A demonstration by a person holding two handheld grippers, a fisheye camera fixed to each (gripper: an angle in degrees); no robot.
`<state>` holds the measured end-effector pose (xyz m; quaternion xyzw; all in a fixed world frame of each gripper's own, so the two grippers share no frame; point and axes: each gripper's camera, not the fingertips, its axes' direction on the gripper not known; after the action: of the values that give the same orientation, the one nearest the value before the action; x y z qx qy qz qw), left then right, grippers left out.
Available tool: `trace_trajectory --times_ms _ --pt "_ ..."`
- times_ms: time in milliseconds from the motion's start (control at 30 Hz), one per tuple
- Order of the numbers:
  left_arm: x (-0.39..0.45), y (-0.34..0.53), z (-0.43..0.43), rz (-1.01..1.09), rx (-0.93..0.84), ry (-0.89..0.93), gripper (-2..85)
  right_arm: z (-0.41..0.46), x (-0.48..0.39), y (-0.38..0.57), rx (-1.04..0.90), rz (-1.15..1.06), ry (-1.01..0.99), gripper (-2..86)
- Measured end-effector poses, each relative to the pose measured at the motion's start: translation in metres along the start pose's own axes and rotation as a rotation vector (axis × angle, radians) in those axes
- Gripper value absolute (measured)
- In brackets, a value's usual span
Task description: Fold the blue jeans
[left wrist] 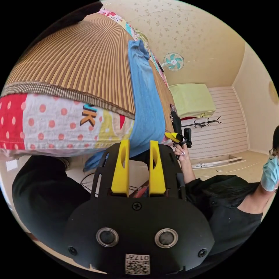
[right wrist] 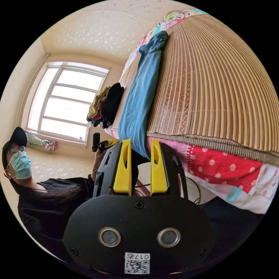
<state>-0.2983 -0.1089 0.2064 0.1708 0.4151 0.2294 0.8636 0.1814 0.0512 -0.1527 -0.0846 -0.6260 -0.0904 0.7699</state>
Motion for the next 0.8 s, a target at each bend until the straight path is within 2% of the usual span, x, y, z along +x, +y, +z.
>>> trace_trajectory --times_ms 67,133,367,567,667,733,800 --pt "0.007 -0.015 -0.002 0.031 0.015 -0.042 9.9 0.003 0.008 -0.017 -0.069 0.014 -0.008 8.7" --pt "0.013 -0.033 0.006 0.053 -0.043 -0.108 8.7 0.003 0.009 -0.022 -0.092 -0.001 -0.039 9.0" --pt "0.031 -0.017 0.014 0.076 -0.014 -0.15 8.2 0.009 0.01 -0.02 -0.03 -0.078 -0.161 9.7" --pt "0.026 -0.013 0.032 0.043 -0.049 -0.046 3.9 0.021 0.009 -0.038 -0.027 -0.071 -0.199 4.3" --pt "0.032 0.002 0.017 0.059 -0.056 0.133 3.1 -0.008 -0.001 -0.025 0.013 -0.115 -0.378 3.2" --pt "0.069 0.024 -0.016 0.155 0.03 0.3 2.5 -0.039 -0.029 -0.016 0.058 -0.194 -0.464 2.8" --pt "0.119 0.037 -0.051 0.283 0.112 0.386 2.3 -0.081 -0.071 -0.011 0.115 -0.315 -0.531 2.5"
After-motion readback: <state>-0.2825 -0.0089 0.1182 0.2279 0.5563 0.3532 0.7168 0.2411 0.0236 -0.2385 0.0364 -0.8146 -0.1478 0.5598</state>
